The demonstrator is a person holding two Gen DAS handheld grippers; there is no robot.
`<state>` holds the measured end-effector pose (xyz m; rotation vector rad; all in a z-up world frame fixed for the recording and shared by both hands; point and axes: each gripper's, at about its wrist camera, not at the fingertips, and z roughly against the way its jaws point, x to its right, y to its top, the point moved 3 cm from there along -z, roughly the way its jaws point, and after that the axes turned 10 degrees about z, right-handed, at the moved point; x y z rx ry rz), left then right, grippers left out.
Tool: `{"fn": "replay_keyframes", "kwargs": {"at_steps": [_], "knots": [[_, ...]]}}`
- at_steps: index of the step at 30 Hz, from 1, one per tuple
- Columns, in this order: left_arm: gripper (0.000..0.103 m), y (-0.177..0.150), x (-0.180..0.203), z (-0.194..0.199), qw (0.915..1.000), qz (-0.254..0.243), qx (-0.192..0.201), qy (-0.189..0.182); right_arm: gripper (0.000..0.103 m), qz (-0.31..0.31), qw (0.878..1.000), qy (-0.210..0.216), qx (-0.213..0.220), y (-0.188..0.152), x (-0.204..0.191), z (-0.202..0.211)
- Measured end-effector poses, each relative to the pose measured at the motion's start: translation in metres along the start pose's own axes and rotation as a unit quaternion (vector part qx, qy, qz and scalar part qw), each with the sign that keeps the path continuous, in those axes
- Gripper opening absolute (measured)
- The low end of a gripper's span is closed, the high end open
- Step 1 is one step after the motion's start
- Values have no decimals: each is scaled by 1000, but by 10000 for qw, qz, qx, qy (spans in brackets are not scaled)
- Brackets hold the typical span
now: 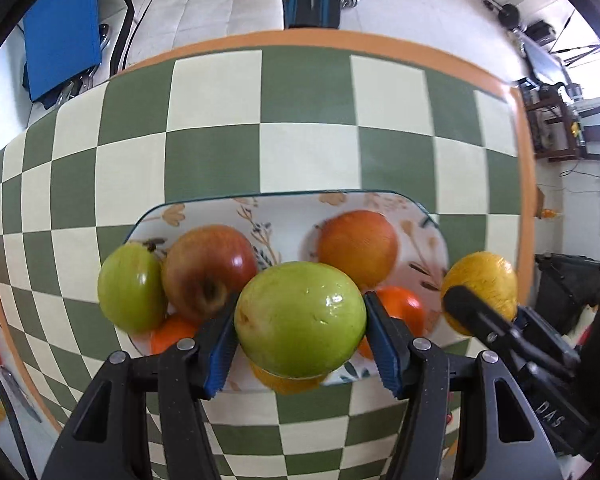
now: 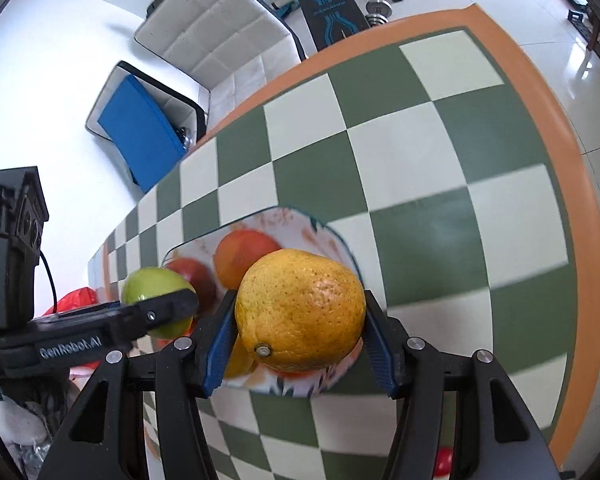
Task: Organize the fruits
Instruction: 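Carry the green apple and yellow citrus onto the plate and release both, then lift both tools back from the plate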
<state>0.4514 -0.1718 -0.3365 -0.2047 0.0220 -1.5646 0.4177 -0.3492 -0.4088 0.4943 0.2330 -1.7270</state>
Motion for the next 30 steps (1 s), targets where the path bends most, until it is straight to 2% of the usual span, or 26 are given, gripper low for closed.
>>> {"fn": "replay_keyframes", "kwargs": {"at_steps": [2,5,6,9,13,14,16,18,20,22,26,28,30], "knots": [[57,1,5,3,9999,-83,119,7,61,10,9999,-18,-137,10,3,-13],[58,4,8,1,9998,-95,93,125,62,-35,9995,49,-311,17,5,-33],[58,5,8,-1,9999,-86,77,118,62,16,9996,-29,-273,21,6,-35],[58,4,4,0,9999,-73,89,43,65,41,9994,156,-309,27,4,-39],[58,1,-5,5,9998,114,119,-147,65,225,9992,56,-312,26,-1,-31],[59,0,-8,8,9994,188,153,-226,65,277,9991,31,-313,26,-3,-31],[68,-3,-13,13,9988,273,245,-327,65,334,9989,-65,-317,22,-3,-24],[71,-7,-19,20,9980,332,403,-347,65,399,9986,-158,-302,18,-5,-18],[73,-12,-26,24,9976,363,504,-297,71,473,9981,-272,-288,14,-6,-11],[94,-16,-33,30,9967,396,688,-174,76,567,9971,-444,-246,8,-10,-4],[96,-29,-50,36,9931,516,1043,133,95,885,9914,-962,-90,-5,-24,10],[96,-38,-59,39,9897,582,1274,285,96,1021,9867,-1263,-48,-15,-32,16],[96,-48,-68,41,9845,650,1522,577,96,1117,9841,-1381,-21,-25,-39,21]]}}
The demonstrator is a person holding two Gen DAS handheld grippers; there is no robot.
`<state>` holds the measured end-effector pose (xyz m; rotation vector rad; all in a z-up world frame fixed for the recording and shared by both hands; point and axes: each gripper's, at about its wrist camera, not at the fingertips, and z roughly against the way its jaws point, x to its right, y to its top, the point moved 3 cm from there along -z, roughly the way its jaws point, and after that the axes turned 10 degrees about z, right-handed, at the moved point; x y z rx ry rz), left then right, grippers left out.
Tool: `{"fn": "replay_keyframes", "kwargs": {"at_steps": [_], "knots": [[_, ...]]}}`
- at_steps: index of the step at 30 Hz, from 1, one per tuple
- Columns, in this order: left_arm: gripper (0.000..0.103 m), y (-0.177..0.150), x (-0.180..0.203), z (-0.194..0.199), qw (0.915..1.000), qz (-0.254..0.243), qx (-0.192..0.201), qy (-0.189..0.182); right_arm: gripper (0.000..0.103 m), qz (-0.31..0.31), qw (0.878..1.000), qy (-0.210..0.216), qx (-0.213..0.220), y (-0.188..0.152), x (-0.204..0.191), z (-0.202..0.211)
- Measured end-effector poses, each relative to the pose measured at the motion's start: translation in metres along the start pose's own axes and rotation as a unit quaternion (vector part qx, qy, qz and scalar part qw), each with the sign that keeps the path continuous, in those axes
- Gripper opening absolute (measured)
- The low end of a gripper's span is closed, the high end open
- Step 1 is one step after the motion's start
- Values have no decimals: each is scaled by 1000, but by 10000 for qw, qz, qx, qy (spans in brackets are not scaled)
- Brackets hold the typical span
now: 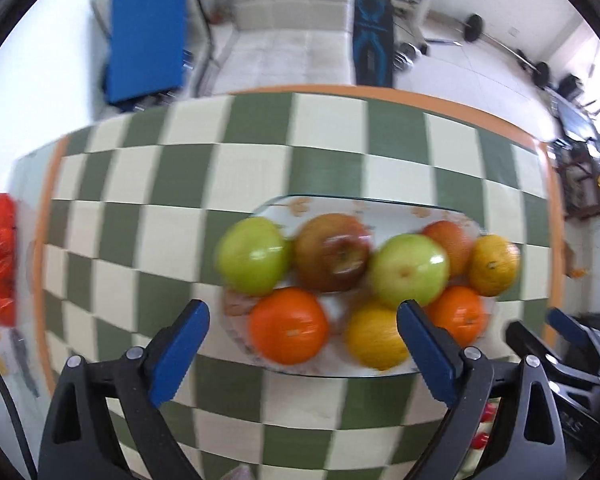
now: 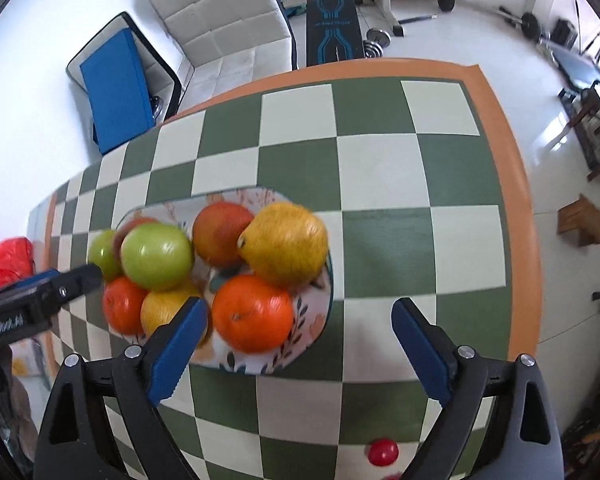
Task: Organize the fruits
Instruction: 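Lift both tools back from the plate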
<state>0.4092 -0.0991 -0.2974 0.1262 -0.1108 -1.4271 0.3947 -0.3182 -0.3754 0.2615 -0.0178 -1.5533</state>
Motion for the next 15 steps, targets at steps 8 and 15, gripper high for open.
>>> {"fn": "replay_keyframes", "kwargs": {"at_steps": [8,15], "knots": [[96,-29,-24,13,9997,44,234,38,96,285,9982,-473,228,-30,-27,30],[96,-53,-29,55,9974,-76,713,-41,96,303,9954,-699,577,-51,-35,71]]}}
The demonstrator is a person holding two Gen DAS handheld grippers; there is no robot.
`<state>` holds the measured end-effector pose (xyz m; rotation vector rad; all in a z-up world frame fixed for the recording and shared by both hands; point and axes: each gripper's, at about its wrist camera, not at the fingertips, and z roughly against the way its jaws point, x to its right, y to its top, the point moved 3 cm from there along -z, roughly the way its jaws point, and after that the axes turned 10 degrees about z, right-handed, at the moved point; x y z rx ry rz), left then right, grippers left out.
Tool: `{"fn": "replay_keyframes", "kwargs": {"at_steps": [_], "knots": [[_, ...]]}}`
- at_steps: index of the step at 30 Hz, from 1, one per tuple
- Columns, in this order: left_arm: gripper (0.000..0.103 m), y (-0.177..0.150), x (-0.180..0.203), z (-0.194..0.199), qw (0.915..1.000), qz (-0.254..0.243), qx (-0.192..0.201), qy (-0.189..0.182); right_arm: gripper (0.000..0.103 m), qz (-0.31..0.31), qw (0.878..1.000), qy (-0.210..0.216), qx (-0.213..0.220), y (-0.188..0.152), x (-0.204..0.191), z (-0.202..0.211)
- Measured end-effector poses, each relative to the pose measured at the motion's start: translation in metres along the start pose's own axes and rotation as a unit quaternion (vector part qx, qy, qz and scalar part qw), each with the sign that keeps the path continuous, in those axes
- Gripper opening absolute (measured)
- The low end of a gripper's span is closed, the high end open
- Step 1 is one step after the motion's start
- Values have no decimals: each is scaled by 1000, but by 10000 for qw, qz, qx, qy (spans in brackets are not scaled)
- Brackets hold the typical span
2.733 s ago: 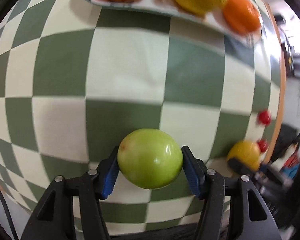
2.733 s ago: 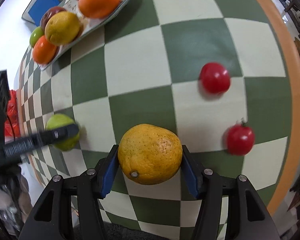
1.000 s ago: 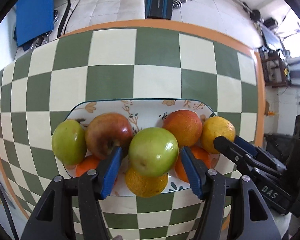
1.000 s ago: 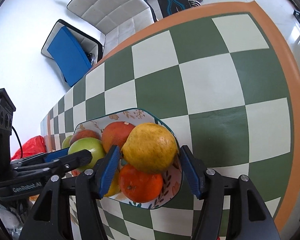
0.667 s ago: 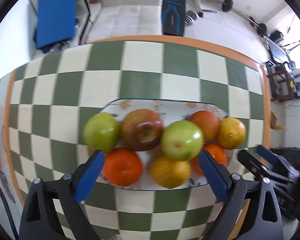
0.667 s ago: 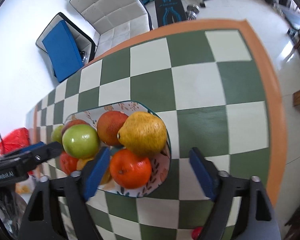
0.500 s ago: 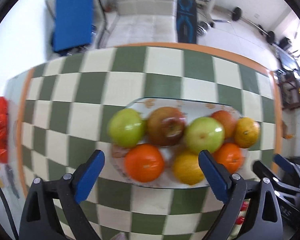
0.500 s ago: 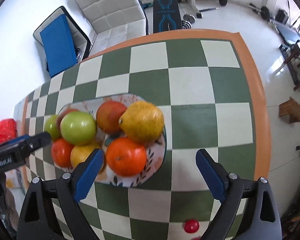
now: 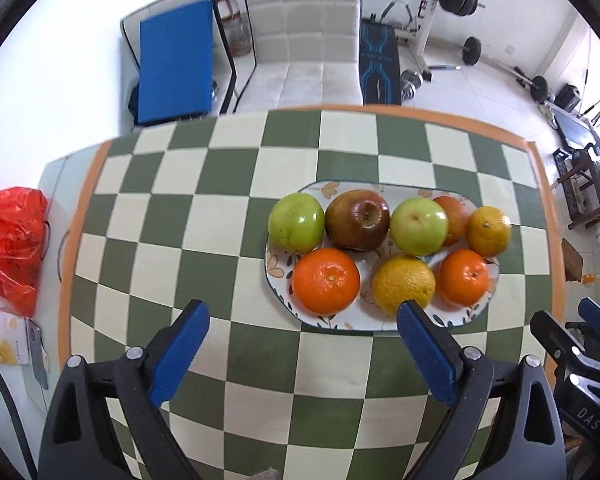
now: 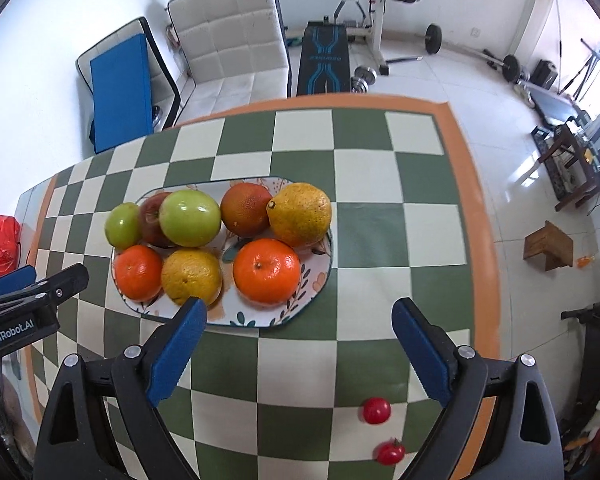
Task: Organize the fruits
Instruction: 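Lift both tools back from the plate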
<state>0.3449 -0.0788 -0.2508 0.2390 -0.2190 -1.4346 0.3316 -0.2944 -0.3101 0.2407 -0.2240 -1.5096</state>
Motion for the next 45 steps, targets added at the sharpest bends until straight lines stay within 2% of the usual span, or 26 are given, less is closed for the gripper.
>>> {"fn": "replay_keyframes", "kwargs": {"at_steps": [12,20,26,38,42,45], "knots": [[96,-34,-4,98,9962,-148,776,-364,96,29,9976,-132,683,-36,-8,105],[96,-64,-5,149,9923,-202,1057,-606,96,122,9928,-215,1174,-62,-19,181],[96,-83,-5,180,9893,-330,1265,-641,96,122,9899,-204,1401,-81,-24,223],[96,-98,-10,203,9872,-197,1417,-712,96,93,9874,-115,1576,-105,-32,262],[102,-95,-13,200,9882,-107,1373,-668,100,58,9872,-47,1593,-103,-33,261],[102,-92,-14,193,9894,-72,1292,-653,100,-18,9873,54,1590,-100,-31,255]]}}
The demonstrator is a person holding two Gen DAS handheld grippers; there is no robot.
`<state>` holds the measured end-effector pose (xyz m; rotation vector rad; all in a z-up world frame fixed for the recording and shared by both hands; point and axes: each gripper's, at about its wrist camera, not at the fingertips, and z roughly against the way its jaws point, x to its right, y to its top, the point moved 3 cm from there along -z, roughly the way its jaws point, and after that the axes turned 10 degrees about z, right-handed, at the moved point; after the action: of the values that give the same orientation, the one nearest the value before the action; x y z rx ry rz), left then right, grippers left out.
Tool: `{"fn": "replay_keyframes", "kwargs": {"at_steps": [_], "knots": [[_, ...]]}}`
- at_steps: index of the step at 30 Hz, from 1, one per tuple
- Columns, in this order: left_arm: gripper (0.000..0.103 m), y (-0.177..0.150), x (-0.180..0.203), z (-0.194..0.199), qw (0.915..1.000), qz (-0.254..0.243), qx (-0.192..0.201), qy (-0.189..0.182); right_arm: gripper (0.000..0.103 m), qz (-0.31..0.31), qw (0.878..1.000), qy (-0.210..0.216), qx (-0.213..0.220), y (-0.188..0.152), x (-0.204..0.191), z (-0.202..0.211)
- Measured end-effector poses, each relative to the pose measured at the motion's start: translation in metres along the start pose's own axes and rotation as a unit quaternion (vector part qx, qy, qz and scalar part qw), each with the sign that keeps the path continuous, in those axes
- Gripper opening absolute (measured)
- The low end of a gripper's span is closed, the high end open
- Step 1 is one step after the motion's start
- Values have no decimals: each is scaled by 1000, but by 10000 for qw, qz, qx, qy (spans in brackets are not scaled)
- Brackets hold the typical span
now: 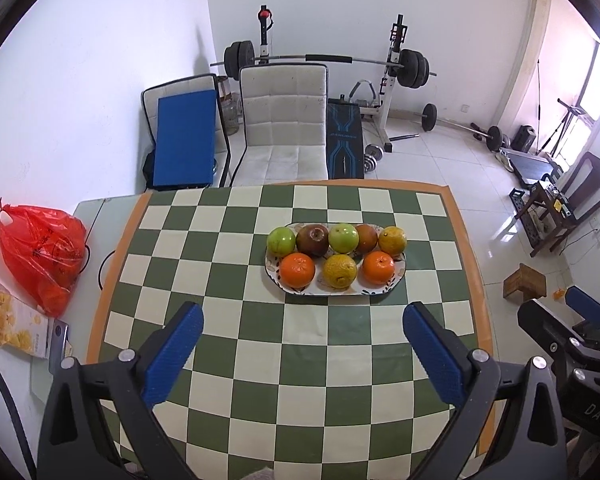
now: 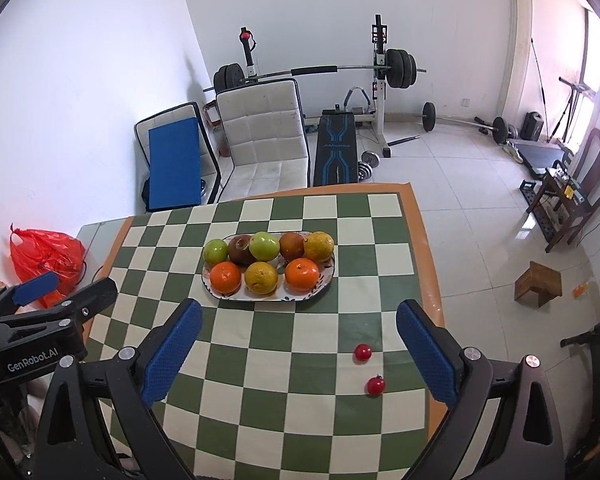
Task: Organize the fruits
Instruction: 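Lift both tools back from the plate, then grasp a cherry tomato with the left tool while the right tool grasps the other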
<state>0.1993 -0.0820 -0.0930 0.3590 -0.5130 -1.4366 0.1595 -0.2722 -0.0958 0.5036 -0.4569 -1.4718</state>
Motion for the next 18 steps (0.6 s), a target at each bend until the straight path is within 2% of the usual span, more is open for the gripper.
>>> {"fn": "replay_keyframes", "kwargs": {"at_steps": [4,9,15,16,17,18], "knots": [[102,-1,0,-22,9997,10,-200,120,100,-267,9994,190,-116,-4,11,-21],[102,-9,12,-76,9970,-198,-532,529,100,-889,9943,216,-555,-23,56,-77],[102,-34,46,-154,9869,-661,-1223,818,98,-1472,9761,98,-1598,-86,111,-170],[102,-40,55,-168,9840,-788,-1351,852,93,-1518,9724,62,-1772,-101,116,-182],[102,-45,62,-178,9815,-895,-1448,880,82,-1580,9678,74,-1957,-115,119,-196],[102,-52,72,-190,9778,-1043,-1582,895,74,-1647,9628,123,-2141,-130,121,-209]]}}
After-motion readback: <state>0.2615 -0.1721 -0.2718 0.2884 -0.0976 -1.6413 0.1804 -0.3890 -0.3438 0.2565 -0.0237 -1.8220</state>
